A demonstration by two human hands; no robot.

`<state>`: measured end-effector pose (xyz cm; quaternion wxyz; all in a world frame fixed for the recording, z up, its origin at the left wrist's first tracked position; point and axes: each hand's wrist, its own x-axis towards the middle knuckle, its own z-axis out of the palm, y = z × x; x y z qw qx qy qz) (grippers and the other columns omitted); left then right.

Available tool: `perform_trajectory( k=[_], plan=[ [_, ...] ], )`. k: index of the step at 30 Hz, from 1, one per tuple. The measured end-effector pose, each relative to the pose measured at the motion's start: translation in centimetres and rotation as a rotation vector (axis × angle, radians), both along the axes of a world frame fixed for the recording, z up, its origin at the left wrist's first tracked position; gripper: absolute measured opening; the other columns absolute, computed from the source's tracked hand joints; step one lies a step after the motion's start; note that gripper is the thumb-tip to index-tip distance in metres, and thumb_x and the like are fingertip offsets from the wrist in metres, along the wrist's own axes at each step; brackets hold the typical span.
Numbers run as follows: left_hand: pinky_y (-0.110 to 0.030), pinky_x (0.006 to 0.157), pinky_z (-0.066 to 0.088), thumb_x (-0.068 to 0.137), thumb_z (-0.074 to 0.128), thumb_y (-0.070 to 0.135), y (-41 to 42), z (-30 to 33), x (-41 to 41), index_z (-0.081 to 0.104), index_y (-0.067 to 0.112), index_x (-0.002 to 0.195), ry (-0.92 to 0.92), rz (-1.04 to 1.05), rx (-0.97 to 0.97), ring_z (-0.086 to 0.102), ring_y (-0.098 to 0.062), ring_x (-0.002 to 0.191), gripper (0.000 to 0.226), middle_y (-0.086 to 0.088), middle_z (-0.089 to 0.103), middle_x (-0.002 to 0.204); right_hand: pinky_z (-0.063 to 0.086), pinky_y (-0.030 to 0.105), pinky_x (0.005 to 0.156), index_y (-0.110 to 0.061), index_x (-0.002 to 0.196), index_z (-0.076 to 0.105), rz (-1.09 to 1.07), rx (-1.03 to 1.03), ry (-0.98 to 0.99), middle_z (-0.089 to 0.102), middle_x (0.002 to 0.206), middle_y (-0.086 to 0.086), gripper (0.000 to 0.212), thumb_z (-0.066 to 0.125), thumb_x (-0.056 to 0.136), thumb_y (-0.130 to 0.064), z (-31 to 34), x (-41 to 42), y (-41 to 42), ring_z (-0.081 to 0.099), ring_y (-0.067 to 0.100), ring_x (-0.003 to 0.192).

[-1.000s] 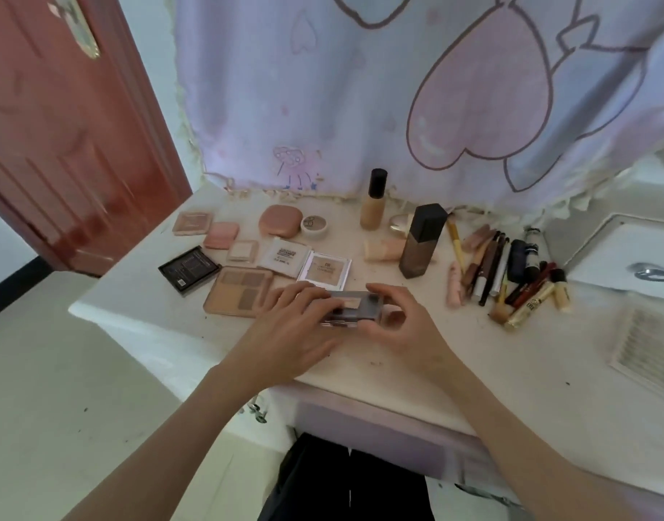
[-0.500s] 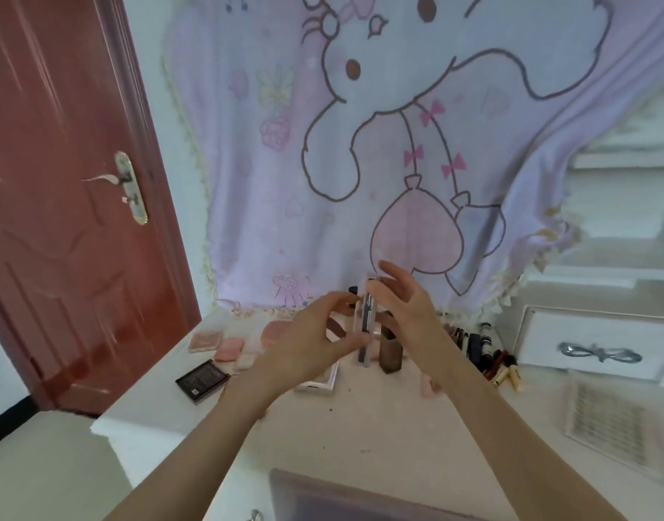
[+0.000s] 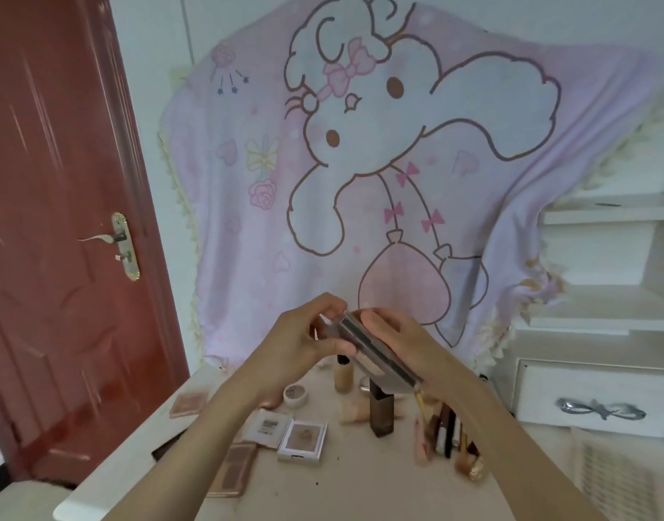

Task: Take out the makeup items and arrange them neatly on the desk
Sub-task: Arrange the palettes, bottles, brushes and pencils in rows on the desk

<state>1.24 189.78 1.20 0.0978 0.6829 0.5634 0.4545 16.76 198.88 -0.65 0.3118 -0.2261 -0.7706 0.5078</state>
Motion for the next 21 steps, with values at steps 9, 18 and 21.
perform_trajectory(
  k=[9,18,21],
  plan=[
    [-0.011,0.057,0.037,0.077,0.072,0.023,6.9,-2.4,1.5,0.045,0.023,0.081,-0.087,0.186,0.183,0.044,0.000,0.062,0.028,0.003,0.055,0.074,0.050,0.035,0.095,-0.006,0.092,0.069,0.185,-0.549,0.607,0.066,0.104,0.016,0.051,0.084,0.060,-0.042,-2.9,1.7,6.3,0.062,0.029,0.107],
    [-0.007,0.072,0.043,0.078,0.053,0.061,13.9,-2.7,-1.8,0.052,0.047,0.100,0.062,-0.075,-0.158,0.056,0.001,0.089,0.026,0.030,0.057,0.101,0.053,0.037,0.089,0.001,0.113,0.054,-0.213,-0.506,0.651,0.061,0.099,0.017,0.062,0.075,0.064,-0.029,-4.3,-2.4,11.4,0.063,0.028,0.098],
    [-0.021,0.084,0.047,0.083,0.043,0.059,14.4,-2.0,-2.9,0.055,0.048,0.111,0.069,-0.101,-0.163,0.059,-0.004,0.094,0.032,0.023,0.061,0.108,0.046,0.044,0.099,-0.001,0.120,0.054,-0.314,-0.384,0.495,0.063,0.110,0.015,0.070,0.077,0.064,-0.036,-3.9,-4.0,11.8,0.060,0.030,0.109]
  ],
)
